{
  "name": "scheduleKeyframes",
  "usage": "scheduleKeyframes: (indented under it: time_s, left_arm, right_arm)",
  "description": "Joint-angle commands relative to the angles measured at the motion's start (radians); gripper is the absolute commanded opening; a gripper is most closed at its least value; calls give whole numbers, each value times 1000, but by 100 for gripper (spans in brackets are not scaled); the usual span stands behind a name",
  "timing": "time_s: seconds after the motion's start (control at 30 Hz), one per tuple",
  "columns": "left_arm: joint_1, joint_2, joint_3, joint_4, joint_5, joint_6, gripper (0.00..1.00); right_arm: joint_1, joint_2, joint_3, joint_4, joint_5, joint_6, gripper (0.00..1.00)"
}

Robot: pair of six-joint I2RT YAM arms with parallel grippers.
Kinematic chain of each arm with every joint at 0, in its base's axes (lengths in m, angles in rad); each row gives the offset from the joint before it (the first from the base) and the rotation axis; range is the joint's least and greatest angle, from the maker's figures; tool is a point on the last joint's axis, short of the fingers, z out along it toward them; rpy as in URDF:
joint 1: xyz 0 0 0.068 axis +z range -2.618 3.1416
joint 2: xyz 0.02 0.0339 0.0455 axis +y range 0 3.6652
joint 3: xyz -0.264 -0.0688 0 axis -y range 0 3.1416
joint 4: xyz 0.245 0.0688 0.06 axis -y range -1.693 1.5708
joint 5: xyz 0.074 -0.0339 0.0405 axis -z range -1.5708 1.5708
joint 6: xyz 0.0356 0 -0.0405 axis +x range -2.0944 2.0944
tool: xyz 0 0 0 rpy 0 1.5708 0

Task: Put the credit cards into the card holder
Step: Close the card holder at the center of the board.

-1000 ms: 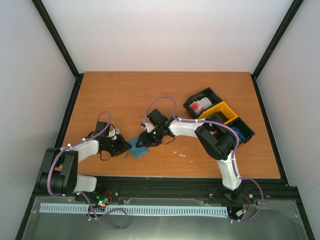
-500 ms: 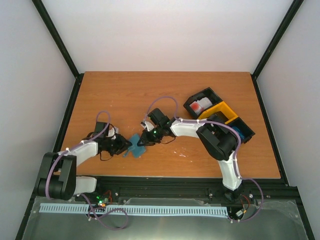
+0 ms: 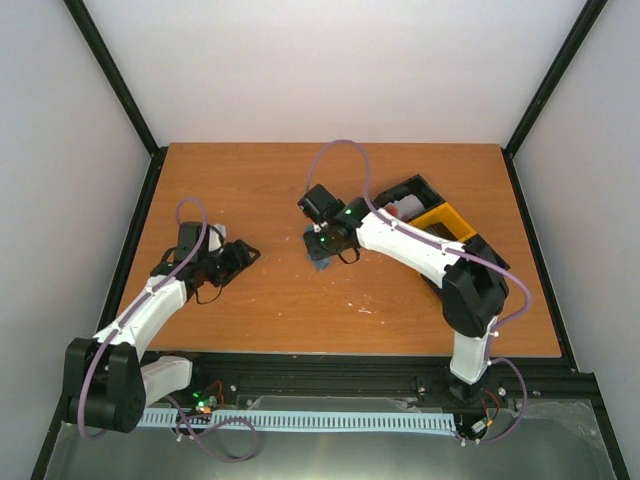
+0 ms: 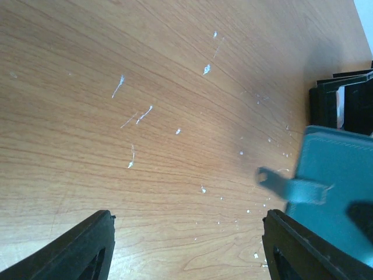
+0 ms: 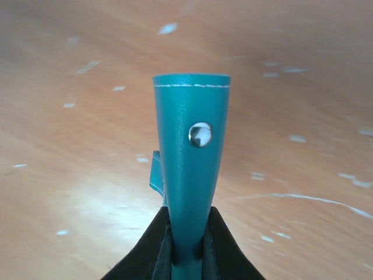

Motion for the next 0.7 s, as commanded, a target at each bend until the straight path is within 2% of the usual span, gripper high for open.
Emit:
scheduleKeyframes:
  time_s: [0.0, 0.07, 0.13, 0.27, 0.4, 0.53, 0.67]
  left_arm:
    - [-6, -1, 39, -32, -14, 3, 71]
    - [-6, -3, 42, -40, -19, 0, 72]
    - [-6, -8, 45, -54, -34, -6, 72]
    - [-4, -38, 83, -120, -130, -25, 72]
    - [-4, -124, 144, -143, -222, -22, 73]
    - [-4, -141, 198, -175, -257, -21, 73]
    - [-3, -127, 276, -223, -335, 4, 74]
  right_arm:
    - [-1, -7, 71, -296, 461, -62, 3]
    - [0, 15, 98, -359, 594, -57, 3]
    - [6, 40, 100, -376, 659, -60, 3]
    - [38, 115, 85, -371, 710, -44, 3]
    - [120, 218, 126, -388, 722, -21, 3]
    - [193, 314, 210, -417, 623, 9, 4]
    - [232, 341, 270, -396, 437, 28, 14]
